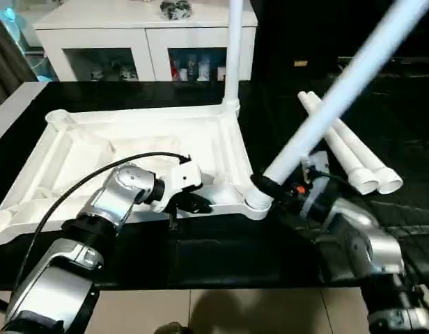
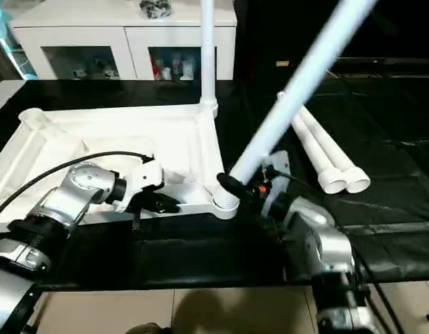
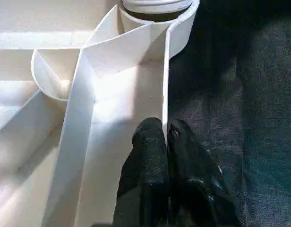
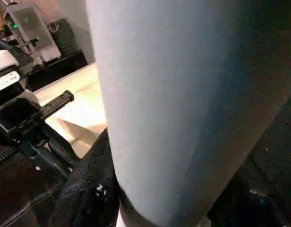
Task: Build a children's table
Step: Insert table leg to table base
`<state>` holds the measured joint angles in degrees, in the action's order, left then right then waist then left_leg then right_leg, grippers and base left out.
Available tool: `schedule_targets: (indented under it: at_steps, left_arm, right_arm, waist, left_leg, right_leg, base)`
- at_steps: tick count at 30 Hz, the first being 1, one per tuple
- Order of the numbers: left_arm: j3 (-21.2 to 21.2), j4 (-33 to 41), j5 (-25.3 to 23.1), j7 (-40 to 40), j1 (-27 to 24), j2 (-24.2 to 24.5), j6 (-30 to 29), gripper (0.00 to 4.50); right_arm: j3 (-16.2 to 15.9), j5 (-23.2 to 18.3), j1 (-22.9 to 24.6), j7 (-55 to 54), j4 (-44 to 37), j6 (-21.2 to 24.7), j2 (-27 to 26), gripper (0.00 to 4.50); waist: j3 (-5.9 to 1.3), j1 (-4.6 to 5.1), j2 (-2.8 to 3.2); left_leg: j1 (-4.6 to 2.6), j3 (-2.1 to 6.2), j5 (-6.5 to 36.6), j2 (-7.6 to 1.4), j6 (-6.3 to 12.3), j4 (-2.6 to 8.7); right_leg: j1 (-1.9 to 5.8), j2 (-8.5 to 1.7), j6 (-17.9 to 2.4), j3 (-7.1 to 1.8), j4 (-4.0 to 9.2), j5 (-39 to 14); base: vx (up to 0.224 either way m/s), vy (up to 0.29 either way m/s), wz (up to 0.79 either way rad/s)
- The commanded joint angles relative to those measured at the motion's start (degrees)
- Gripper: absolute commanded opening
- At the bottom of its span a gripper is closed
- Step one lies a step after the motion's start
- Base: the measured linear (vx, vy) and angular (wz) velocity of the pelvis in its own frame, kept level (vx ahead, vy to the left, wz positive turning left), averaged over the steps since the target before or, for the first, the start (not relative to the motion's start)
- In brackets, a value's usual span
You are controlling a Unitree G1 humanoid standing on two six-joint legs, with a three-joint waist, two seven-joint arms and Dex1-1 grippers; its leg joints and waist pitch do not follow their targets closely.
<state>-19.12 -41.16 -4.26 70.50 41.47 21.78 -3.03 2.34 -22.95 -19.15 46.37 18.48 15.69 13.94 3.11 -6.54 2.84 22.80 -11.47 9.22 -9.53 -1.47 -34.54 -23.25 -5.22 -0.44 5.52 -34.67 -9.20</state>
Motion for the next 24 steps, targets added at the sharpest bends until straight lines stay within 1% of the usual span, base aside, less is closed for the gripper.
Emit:
schedule_targets:
  at_steps: [1,3,4,5,6,7,8,10,11,12,13,14,15,16,17,18,19,20,21,22,23,24]
  left_arm:
    - [0.64,-0.97,-0.54,-1.25,2.04,0.82,-0.04,0.0]
    - [0.68,-1.27,-0.6,-1.4,2.19,0.76,0.07,0.0]
    - [0.69,-1.31,-0.63,-1.44,2.21,0.72,0.07,0.0]
    - [0.68,-1.27,-0.67,-1.57,2.16,0.63,0.05,0.0]
    - [0.68,-1.21,-0.7,-1.69,2.09,0.59,0.06,0.0]
    - [0.68,-1.16,-0.73,-1.77,2.04,0.56,0.05,0.0]
    - [0.71,-0.84,-0.72,-1.91,1.8,0.53,-0.07,0.0]
    - [0.72,-0.7,-0.72,-1.97,1.65,0.53,-0.07,0.0]
    - [0.72,-0.5,-0.72,-2.01,1.45,0.57,-0.07,0.0]
    - [0.72,-0.25,-0.72,-2.05,1.18,0.65,-0.06,0.0]
    - [0.78,0.22,-0.69,-2.21,0.71,0.77,-0.13,0.0]
    - [0.82,0.43,-0.67,-2.29,0.55,0.81,-0.2,0.0]
    - [0.91,0.77,-0.64,-2.52,0.3,0.85,-0.41,0.0]
    - [0.96,0.97,-0.62,-2.68,0.15,0.87,-0.53,0.0]
    - [1.07,1.33,-0.51,-2.89,-0.1,0.89,-0.8,0.0]
    - [1.07,1.33,-0.51,-2.89,-0.1,0.89,-0.8,0.0]
    - [1.22,1.85,-0.28,-3.07,-0.43,0.9,-1.13,0.0]
    - [1.31,2.19,-0.11,-3.17,-0.64,0.9,-1.33,0.0]
    - [1.33,2.64,-0.01,-3.21,-0.93,0.97,-1.5,0.0]
    - [1.31,3.11,0.08,-3.17,-1.21,1.06,-1.67,0.0]
    - [1.28,3.49,0.13,-3.12,-1.43,1.14,-1.81,0.0]
    - [1.25,3.72,0.17,-3.0,-1.55,1.19,-1.86,0.0]
  right_arm:
    - [-2.49,3.06,3.58,-0.09,0.88,-1.0,0.92,1.93]
    - [-4.21,5.08,4.66,0.16,0.34,-2.66,1.78,1.93]
    - [-5.53,6.43,5.37,0.5,-0.19,-3.53,2.53,1.93]
    - [-6.73,7.56,5.82,0.99,-0.54,-4.08,3.29,1.93]
    - [-7.78,8.57,5.94,1.44,-0.55,-4.58,3.93,1.93]
    - [-8.47,9.25,6.04,1.74,-0.56,-4.98,4.37,1.93]
    - [-9.36,10.03,5.78,2.6,-0.26,-5.25,4.97,1.93]
    - [-9.66,10.5,5.58,3.04,-0.04,-5.4,5.08,1.93]
    - [-9.99,10.87,5.26,3.55,0.22,-5.48,5.19,1.93]
    - [-10.43,11.2,4.77,4.16,0.57,-5.44,5.34,1.93]
    - [-11.35,11.53,3.69,5.24,1.37,-5.54,5.63,1.93]
    - [-11.66,11.59,3.26,5.61,1.71,-5.54,5.69,1.93]
    - [-12.1,11.65,2.71,6.19,2.07,-5.41,5.73,1.93]
    - [-12.45,11.68,2.4,6.51,2.29,-5.46,5.78,1.93]
    - [-12.77,11.56,2.15,6.95,2.49,-5.26,5.78,1.93]
    - [-12.77,11.56,2.15,6.95,2.49,-5.26,5.78,1.93]
    - [-13.12,11.5,2.0,7.18,2.73,-5.43,5.83,1.93]
    - [-13.31,11.47,1.94,7.27,2.87,-5.58,5.86,1.93]
    - [-13.44,11.41,1.9,7.47,3.16,-5.72,5.86,1.93]
    - [-13.42,11.46,1.81,7.67,3.6,-5.96,5.75,1.93]
    - [-13.38,11.5,1.78,7.82,3.83,-6.07,5.66,1.93]
    - [-13.34,11.53,1.7,7.97,4.03,-6.19,5.56,1.93]
  waist:
    - [-4.16,-0.28,0.2]
    - [-4.06,-0.31,0.12]
    - [-3.92,-0.26,0.38]
    - [-3.81,-0.19,-0.31]
    - [-3.83,-0.32,-0.2]
    - [-3.67,-0.25,0.11]
    - [-3.64,-0.12,-0.48]
    - [-3.64,-0.23,-0.53]
    - [-3.65,-0.17,-0.85]
    - [-3.74,-0.25,-0.91]
    - [-3.7,-0.11,-1.78]
    - [-3.69,-0.24,-1.16]
    - [-3.67,-0.19,-1.09]
    - [-3.63,-0.1,-1.63]
    - [-3.63,-0.08,-1.45]
    - [-3.65,0.07,-2.27]
    - [-3.7,-0.12,-2.38]
    - [-3.66,-0.05,-2.13]
    - [-3.64,0.01,-2.18]
    - [-3.68,0.08,-2.71]
    - [-3.7,0.07,-2.55]
    - [-3.67,0.09,-2.58]
  left_leg:
    - [-1.86,2.57,21.35,-4.24,-0.69,4.85]
    - [-1.91,2.57,22.13,-4.2,-0.84,4.86]
    - [-2.03,2.66,23.41,-4.19,-1.16,4.98]
    - [-2.01,2.61,23.49,-4.19,-0.99,5.05]
    - [-2.05,2.69,23.28,-4.16,-0.87,5.03]
    - [-2.13,2.73,23.71,-4.23,-0.86,5.07]
    - [-2.3,2.65,24.16,-4.22,-0.89,5.13]
    - [-2.38,2.75,23.74,-4.25,-0.64,5.09]
    - [-2.36,2.68,23.42,-4.29,-0.42,5.12]
    - [-2.27,2.76,22.58,-4.31,-0.21,5.09]
    - [-2.24,2.58,22.16,-4.35,0.07,5.17]
    - [-2.21,2.71,21.89,-4.39,0.13,5.14]
    - [-2.26,2.68,22.07,-4.43,-0.01,5.14]
    - [-2.29,2.68,22.27,-4.43,-0.02,5.22]
    - [-2.37,2.68,22.8,-4.45,-0.25,5.25]
    - [-2.36,2.59,22.77,-4.48,-0.19,5.32]
    - [-2.36,2.75,22.42,-4.48,-0.22,5.28]
    - [-2.45,2.72,23.02,-4.55,-0.52,5.38]
    - [-2.52,2.74,23.61,-4.57,-0.8,5.43]
    - [-2.52,2.79,24.21,-4.61,-1.13,5.5]
    - [-2.61,2.8,24.57,-4.63,-1.32,5.56]
    - [-2.62,2.77,24.75,-4.58,-1.36,5.57]
  right_leg:
    - [2.31,-5.06,-11.95,-3.28,4.65,-17.49]
    - [2.26,-5.13,-11.56,-3.32,4.86,-18.83]
    - [2.23,-4.98,-11.1,-3.28,5.09,-20.15]
    - [2.28,-4.99,-10.93,-3.3,5.2,-20.74]
    - [2.38,-5.12,-10.86,-3.27,5.08,-21.26]
    - [2.25,-5.16,-10.6,-3.35,5.25,-22.65]
    - [2.25,-5.16,-10.24,-3.32,5.51,-24.01]
    - [2.24,-5.34,-10.04,-3.4,5.5,-25.21]
    - [2.23,-5.35,-9.81,-3.47,5.69,-25.52]
    - [2.32,-5.43,-9.89,-3.46,5.5,-25.11]
    - [2.28,-5.32,-9.79,-3.45,5.62,-25.08]
    - [2.26,-5.41,-9.85,-3.47,5.46,-25.11]
    - [2.12,-5.4,-9.79,-3.48,5.53,-25.17]
    - [2.15,-5.38,-9.82,-3.48,5.46,-25.17]
    - [2.08,-5.4,-9.65,-3.5,5.6,-25.4]
    - [2.08,-5.3,-9.52,-3.49,5.63,-25.37]
    - [2.14,-5.6,-9.55,-3.52,5.39,-25.73]
    - [1.94,-5.51,-9.21,-3.55,5.65,-26.26]
    - [1.86,-5.43,-9.17,-3.55,5.68,-26.2]
    - [1.96,-5.47,-9.25,-3.53,5.56,-25.88]
    - [1.87,-5.46,-9.36,-3.55,5.56,-25.52]
    - [1.84,-5.39,-9.36,-3.53,5.63,-25.36]
  base:
    - [0.0,0.0,0.0]
    - [0.0,0.0,0.0]
    - [0.0,0.0,0.0]
    - [0.0,0.0,0.0]
    - [0.0,0.0,0.0]
    - [0.0,0.0,0.0]
    - [0.0,0.0,0.0]
    - [0.0,0.0,0.0]
    - [0.0,0.0,0.0]
    - [0.0,0.0,0.0]
    - [0.0,0.0,0.0]
    - [0.0,0.0,0.0]
    - [0.0,0.0,0.0]
    - [0.0,0.0,0.0]
    - [0.0,0.0,0.0]
    - [0.0,0.0,0.0]
    - [0.0,0.0,0.0]
    - [0.0,0.0,0.0]
    - [0.0,0.0,0.0]
    - [0.0,0.0,0.0]
    - [0.0,0.0,0.0]
    - [0.0,0.0,0.0]
